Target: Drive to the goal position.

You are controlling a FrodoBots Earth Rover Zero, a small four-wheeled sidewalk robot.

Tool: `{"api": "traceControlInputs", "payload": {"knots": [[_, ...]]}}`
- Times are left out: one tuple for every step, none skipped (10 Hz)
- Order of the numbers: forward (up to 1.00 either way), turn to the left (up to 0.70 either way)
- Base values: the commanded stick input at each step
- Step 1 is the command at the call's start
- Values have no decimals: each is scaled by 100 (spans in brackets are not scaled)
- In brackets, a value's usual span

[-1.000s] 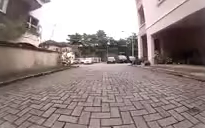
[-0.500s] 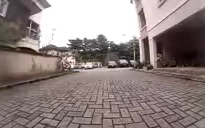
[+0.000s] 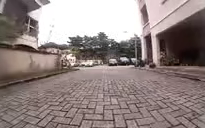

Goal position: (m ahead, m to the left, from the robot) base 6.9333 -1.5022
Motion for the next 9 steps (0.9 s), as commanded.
{"api": "traceControlInputs", "payload": {"knots": [[70, 0], [70, 0], [70, 0], [70, 0], [70, 0], [70, 0], [70, 0], [70, 0], [70, 0]]}}
